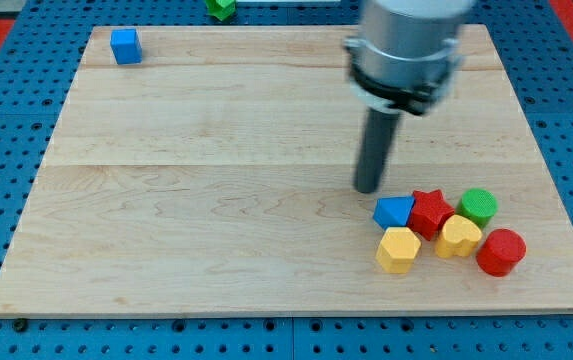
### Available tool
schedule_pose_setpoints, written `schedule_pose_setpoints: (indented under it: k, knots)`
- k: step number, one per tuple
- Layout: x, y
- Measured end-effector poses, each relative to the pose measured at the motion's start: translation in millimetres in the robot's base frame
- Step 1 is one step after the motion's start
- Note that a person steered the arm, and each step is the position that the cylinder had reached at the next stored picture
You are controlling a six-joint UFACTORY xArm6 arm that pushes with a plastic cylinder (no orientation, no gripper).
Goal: Move the blue cube into the blue triangle
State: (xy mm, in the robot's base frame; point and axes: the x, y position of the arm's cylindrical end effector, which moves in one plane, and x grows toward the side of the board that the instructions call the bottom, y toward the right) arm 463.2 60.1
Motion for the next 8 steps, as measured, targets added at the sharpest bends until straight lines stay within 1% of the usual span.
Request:
schedule_pose_setpoints:
  k: [1,2,3,4,5,6,7,8]
  knots:
    - [-69,-39]
    - [-149,-55]
    - [-198,-155]
    - [-261,-205]
    - [-260,-293]
    - [-178,-282]
    - [-134,-285]
    - [-149,-344]
